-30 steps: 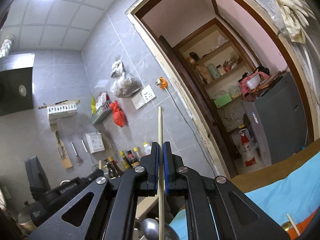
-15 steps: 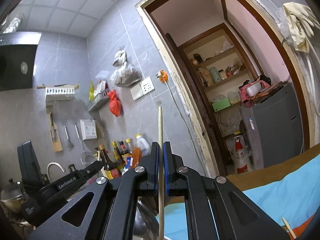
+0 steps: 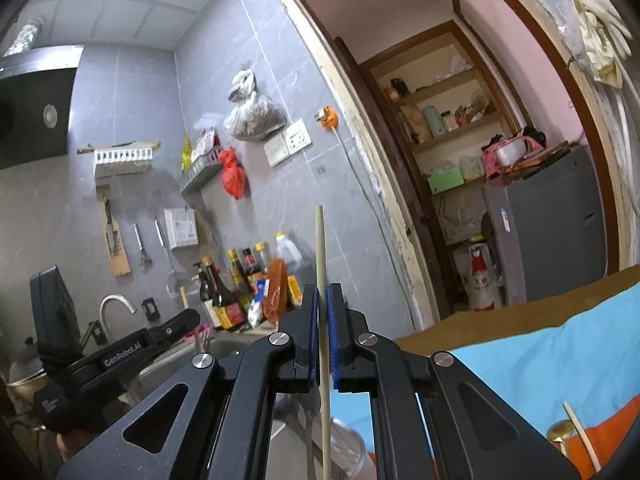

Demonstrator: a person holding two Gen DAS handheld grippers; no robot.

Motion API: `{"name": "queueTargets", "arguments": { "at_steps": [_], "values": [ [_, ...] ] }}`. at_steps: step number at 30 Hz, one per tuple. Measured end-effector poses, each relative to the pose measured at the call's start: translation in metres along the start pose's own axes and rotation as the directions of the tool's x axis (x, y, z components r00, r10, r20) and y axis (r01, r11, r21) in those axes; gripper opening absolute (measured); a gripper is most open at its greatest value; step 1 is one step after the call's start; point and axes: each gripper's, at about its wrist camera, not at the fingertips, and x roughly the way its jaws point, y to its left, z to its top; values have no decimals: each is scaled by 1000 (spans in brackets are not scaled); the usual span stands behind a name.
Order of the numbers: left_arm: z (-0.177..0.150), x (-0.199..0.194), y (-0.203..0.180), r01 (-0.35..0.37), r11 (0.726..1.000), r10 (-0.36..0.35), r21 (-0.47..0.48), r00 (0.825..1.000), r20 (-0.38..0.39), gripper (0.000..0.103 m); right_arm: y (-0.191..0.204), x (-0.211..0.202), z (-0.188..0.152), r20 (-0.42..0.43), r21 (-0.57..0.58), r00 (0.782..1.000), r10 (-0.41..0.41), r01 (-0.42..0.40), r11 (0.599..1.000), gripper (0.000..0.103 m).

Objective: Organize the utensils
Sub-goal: 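Drop the chopstick into the white caddy while the right tool drops its chopstick in, then lower the left tool onto a chopstick while the right tool lowers onto the last chopstick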

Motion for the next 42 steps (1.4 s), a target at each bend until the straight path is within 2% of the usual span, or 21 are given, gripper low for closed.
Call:
{"name": "queueTargets", "arguments": {
  "at_steps": [3,5,6,9,11,13,17,19,20,22,34,42],
  "values": [
    [-1,-4,-7,18,1000,-18,18,999,-34,12,2,-5,1,-24,-12,1000,4,-4,1000,8],
    [-1,-8,-13,26,999,-25,24,998,-50,30,3,-9,5,-39,-11,999,6,-6,1000,15],
    [-1,-10,-16,28,999,-27,22,998,-55,32,3,-12,7,-43,-9,999,5,-6,1000,23],
    [2,-17,-26,29,999,-28,17,997,-77,38,2,-20,14,-50,-15,999,-7,6,1000,26],
    [4,-23,-36,29,999,-27,20,996,-87,53,1,-28,21,-60,-22,998,-24,22,1000,36],
    [8,-29,-44,35,999,-33,18,996,-87,63,-1,-38,28,-58,-27,998,-40,38,999,59],
    [13,-43,-71,29,999,-25,40,995,-93,85,-5,-62,45,-60,-54,995,-82,79,995,75],
    [14,-51,-86,16,998,-11,61,996,-87,91,-9,-76,53,-66,-57,992,-107,103,993,88],
    [14,-54,-93,14,998,-8,68,996,-85,93,-11,-82,56,-69,-57,991,-115,111,992,91],
    [11,-61,-108,1,997,5,82,997,-77,94,-17,-97,62,-81,-56,988,-134,129,990,103],
    [-31,-81,-180,-32,985,45,171,996,-77,95,-44,-180,74,-71,-158,957,-281,268,951,103],
    [-76,-60,-204,-7,980,44,199,982,-184,95,-66,-200,53,-100,-246,928,-360,328,912,103]
  ]
}}
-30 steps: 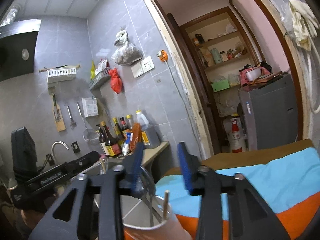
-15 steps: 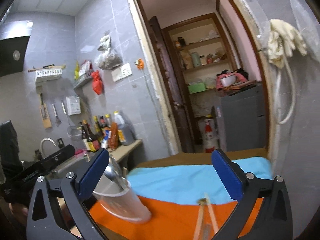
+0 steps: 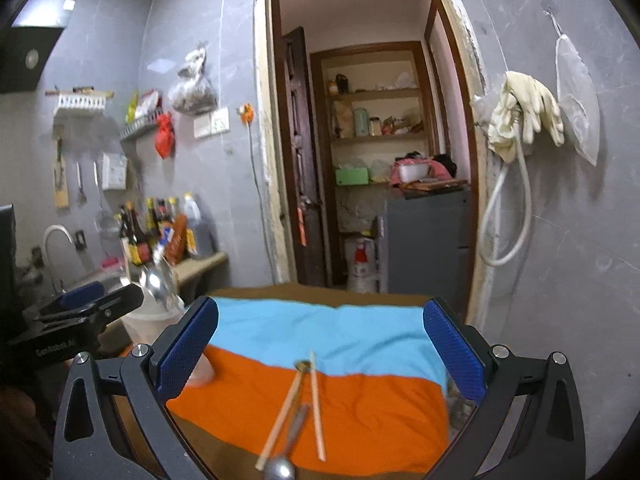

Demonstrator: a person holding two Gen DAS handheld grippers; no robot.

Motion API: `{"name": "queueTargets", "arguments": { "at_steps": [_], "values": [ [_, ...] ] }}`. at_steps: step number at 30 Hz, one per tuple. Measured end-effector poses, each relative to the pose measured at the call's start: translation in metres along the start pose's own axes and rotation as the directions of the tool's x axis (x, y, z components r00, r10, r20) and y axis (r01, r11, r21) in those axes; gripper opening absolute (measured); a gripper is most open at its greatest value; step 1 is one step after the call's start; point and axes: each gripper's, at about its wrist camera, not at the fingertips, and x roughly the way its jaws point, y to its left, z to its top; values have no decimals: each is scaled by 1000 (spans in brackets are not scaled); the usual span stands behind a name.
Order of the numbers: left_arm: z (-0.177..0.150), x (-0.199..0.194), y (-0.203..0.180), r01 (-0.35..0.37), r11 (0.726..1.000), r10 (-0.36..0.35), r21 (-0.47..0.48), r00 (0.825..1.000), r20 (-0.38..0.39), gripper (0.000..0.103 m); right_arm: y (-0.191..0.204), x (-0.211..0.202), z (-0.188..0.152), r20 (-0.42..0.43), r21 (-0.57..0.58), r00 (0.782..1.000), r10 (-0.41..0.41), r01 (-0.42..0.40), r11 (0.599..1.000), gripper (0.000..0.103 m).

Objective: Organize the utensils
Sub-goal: 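Lower the left tool onto a chopstick while the right tool lowers onto the last chopstick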

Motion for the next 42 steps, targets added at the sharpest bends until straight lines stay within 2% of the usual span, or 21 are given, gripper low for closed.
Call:
{"name": "queueTargets", "arguments": {
  "at_steps": [5,9,11,15,18,19,20,26,30,34,37,39,42],
  "values": [
    [-24,30,-11,12,1000,-12,-3,995,-95,95,-15,15,-25,-88,-14,996,-14,13,1000,103],
    [-42,58,-17,18,1000,-19,-3,982,-185,95,-27,39,-45,-190,2,982,-18,19,1000,103],
    [-49,72,-20,35,999,-34,1,973,-227,95,-34,51,-53,-234,29,972,-1,8,1000,97],
    [-59,97,-26,54,998,-47,14,951,-305,94,-46,75,-64,-317,69,947,46,-26,997,68],
    [-64,112,-29,80,997,-67,24,936,-345,84,-52,90,-71,-373,102,922,98,-65,993,55],
    [-65,117,-30,86,996,-69,31,929,-363,77,-53,94,-74,-397,108,910,120,-84,991,48],
    [-67,121,-32,93,995,-73,33,921,-382,68,-53,97,-76,-412,111,901,134,-97,989,46],
    [-74,142,-40,159,987,-129,27,881,-456,38,-44,109,-94,-503,115,838,210,-176,978,31],
    [-76,152,-45,186,982,-151,21,852,-501,31,-41,113,-99,-537,125,808,244,-210,970,26],
    [-79,161,-50,183,982,-135,39,838,-529,26,-42,119,-105,-574,137,779,253,-213,967,26],
    [-81,166,-52,179,983,-125,47,826,-549,21,-42,122,-109,-600,130,764,237,-199,971,23],
    [-82,168,-53,180,982,-121,52,822,-556,18,-44,121,-107,-602,128,767,222,-182,975,17],
    [-82,169,-56,192,980,-134,44,814,-565,6,-47,121,-107,-604,124,770,204,-162,979,10]
  ]
}}
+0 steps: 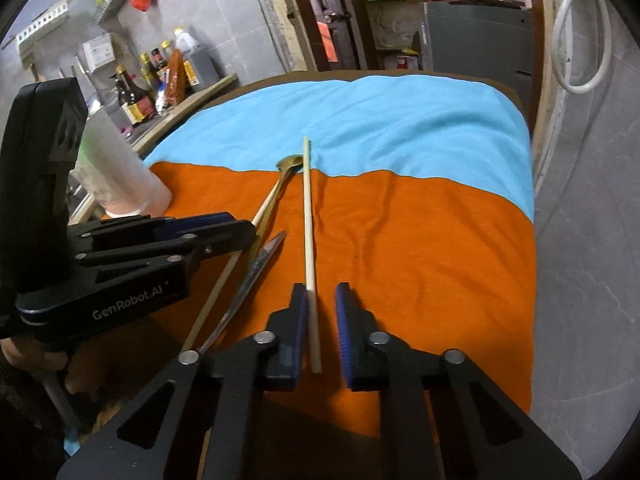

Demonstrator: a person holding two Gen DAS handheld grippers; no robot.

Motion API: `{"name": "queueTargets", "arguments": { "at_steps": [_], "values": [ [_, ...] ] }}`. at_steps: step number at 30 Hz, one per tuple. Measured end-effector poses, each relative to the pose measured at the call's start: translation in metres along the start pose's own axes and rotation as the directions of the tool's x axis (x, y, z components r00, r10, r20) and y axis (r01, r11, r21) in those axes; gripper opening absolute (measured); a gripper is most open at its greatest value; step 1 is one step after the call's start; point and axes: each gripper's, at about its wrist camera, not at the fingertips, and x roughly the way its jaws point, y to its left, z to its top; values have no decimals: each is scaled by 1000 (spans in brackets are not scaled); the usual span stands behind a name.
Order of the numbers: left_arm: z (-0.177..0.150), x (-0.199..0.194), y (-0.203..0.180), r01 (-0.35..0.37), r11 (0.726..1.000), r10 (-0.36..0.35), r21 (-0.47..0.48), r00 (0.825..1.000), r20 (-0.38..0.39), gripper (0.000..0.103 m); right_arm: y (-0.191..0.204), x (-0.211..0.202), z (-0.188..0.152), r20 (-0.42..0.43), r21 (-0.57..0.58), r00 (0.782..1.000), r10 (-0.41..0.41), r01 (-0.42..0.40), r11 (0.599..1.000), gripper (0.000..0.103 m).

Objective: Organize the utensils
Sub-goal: 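Lower the left tool onto a chopstick while the right tool lowers onto the last chopstick, then close the left tool on the chopstick while the right tool grips its chopstick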

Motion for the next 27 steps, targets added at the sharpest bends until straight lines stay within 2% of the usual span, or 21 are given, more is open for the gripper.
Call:
{"name": "queueTargets", "arguments": {
  "at_steps": [7,10,13,16,18,23,27],
  "values": [
    [-3,-5,3,2,999,-2,-37,1000,-9,1,-1,-3,-3,-23,0,1000,12,-12,1000,6],
    [-10,-7,9,-69,997,67,-34,997,-47,0,1,-1,1,-32,-23,999,0,0,1000,6],
    [-16,-13,23,-42,996,38,-84,998,-51,0,1,6,9,-42,-36,999,0,-2,999,7],
    [-15,-20,37,49,981,-54,-188,998,-23,0,2,14,19,-48,-56,999,-5,3,998,7],
    [-13,-24,41,95,971,-96,-221,995,7,0,2,19,25,-53,-61,999,-3,0,998,7],
    [-4,-18,29,169,968,-174,-188,985,-6,0,3,32,40,-64,-100,998,3,-10,995,8],
    [-1,-10,22,173,972,-184,-161,982,-51,0,1,43,54,-73,-107,997,36,-43,993,8]
  ]
}}
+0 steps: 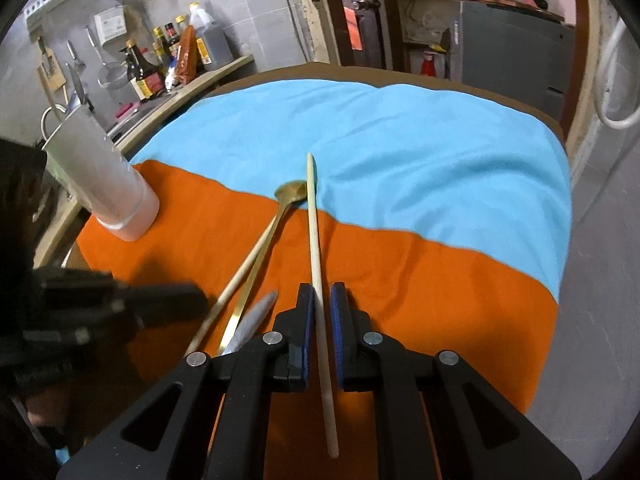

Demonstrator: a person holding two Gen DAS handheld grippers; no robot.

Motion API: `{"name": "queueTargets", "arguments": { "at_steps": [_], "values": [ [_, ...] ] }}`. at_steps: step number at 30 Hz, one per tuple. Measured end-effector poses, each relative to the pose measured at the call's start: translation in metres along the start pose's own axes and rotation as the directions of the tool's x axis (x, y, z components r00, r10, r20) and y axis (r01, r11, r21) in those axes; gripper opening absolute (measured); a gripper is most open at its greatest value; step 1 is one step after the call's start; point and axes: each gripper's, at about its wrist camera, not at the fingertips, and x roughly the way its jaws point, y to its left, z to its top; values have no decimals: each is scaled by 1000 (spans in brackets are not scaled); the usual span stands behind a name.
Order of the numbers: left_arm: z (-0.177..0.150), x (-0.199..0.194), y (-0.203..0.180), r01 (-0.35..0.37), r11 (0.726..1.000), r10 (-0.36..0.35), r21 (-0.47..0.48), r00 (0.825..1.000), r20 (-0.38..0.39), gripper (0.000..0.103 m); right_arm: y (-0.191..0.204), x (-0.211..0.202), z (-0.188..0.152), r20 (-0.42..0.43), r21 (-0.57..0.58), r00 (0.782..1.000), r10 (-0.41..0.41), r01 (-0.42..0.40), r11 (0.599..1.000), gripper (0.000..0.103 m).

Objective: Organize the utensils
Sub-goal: 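Close the left tool on the chopstick while the right tool grips its chopstick, then carry the chopstick over the caddy with the left tool while the right tool carries its chopstick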

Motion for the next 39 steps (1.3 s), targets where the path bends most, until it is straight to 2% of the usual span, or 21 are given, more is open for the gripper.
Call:
{"name": "queueTargets", "arguments": {
  "at_steps": [3,9,15,22,27,30,33,36,39],
  "values": [
    [3,3,1,-6,1000,6,2,1000,-23,3,-3,3,5,-5,7,1000,26,-26,1000,7],
    [16,14,-3,-44,999,44,8,995,-89,4,-3,-4,-1,-31,2,999,9,-9,1000,5],
    [26,23,5,-26,999,19,-47,989,-150,4,-2,5,11,-64,15,998,6,-5,1000,7],
    [26,19,2,-48,998,39,-51,987,-156,2,4,8,17,-81,36,997,-16,19,999,3],
    [3,-4,5,-35,997,29,-63,994,-105,2,6,-11,-2,-20,89,1000,24,-22,996,3],
    [-15,-25,6,-31,997,30,-64,999,-18,2,10,-27,-16,59,128,998,37,-44,991,3],
    [-29,-45,4,-36,997,40,-70,997,67,2,15,-41,-26,146,179,988,46,-73,981,3],
    [-36,-68,0,-35,998,43,-48,984,174,2,27,-61,-29,276,184,959,63,-117,976,3],
    [-35,-93,-7,-36,999,37,-8,961,274,2,43,-80,-23,384,149,920,81,-148,978,3]
  ]
}}
